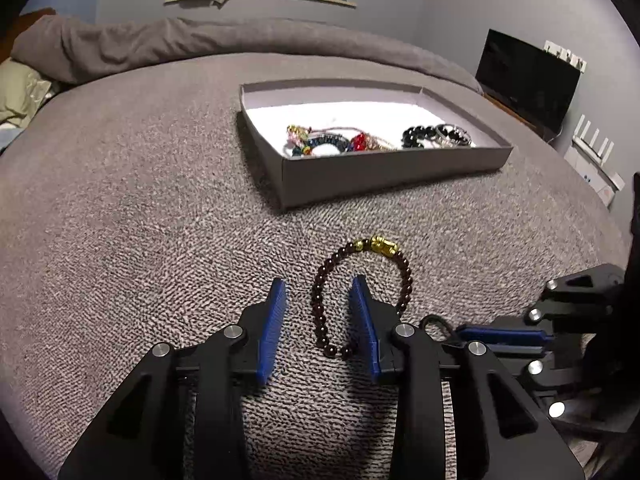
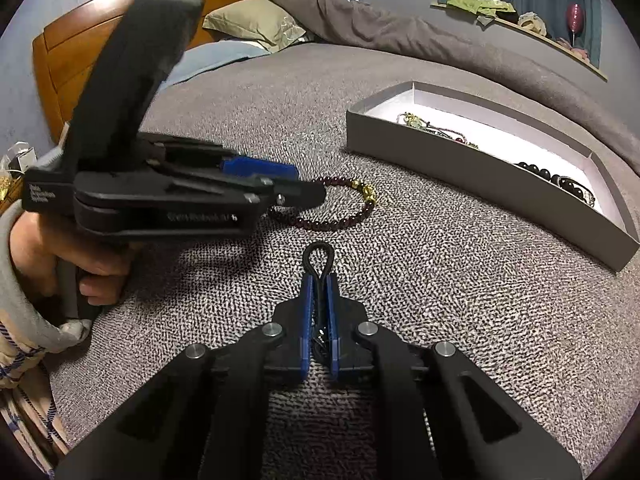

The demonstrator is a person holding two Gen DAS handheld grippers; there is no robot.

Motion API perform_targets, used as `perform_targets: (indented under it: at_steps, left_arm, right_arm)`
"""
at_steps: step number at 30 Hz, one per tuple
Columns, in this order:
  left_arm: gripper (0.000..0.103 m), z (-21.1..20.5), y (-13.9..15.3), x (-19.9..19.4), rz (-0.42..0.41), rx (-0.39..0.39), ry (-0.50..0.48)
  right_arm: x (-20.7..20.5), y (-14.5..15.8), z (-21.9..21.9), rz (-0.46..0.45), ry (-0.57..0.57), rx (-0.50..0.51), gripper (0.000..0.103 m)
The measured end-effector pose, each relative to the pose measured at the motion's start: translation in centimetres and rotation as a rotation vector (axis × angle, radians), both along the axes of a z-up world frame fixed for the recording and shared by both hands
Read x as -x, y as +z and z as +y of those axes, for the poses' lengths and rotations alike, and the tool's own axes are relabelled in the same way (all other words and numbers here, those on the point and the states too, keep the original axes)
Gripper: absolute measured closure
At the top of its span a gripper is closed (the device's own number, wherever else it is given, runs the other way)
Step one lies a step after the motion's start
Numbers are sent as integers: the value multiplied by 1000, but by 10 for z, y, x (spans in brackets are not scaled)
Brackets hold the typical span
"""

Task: Organize jewelry
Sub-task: 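Grasp the brown bead bracelet with the left tool while the right tool grasps the black cord tie, then carry the brown bracelet and black cord tie into the tray and open both tools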

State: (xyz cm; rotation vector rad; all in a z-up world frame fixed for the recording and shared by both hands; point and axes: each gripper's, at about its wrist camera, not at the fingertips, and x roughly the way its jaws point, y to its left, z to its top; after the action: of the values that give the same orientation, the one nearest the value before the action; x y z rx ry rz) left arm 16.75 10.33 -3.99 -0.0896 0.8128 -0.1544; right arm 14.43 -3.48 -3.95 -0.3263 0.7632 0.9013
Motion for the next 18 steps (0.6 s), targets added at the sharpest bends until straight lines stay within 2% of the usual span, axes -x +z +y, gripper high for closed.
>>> perform_targets:
  at_steps: [1,3,4,6,9,12,18]
  left_arm:
    - [67,-1,-1,-1,3,-5,-2]
    - [75,-3,-1,-1,5,-11,-13]
    - [86,-5,-1,-1,4,-16,-22]
    - [96,-10,0,1,-3,-30,-38]
    - [97,-15,4,4,-24,-37,-50]
    - [97,-18,11,7,-57,3,-68]
    - [97,-28,28,13,-121,31,-88]
  right_arm:
    - [0,1,-1,0,-2,-3,96]
    - [-1,3,-3,0,-6,-11,96]
    - [-2,4,-3,0,-9,-15,96]
    - [-4,6,-6,0,-16,-25,96]
    - [-8,11,-11,-2,-32,-44,96]
    - [-15,19,-22,9,-56,-83,96]
    - [-30,38,-48,18,-109,-162,96]
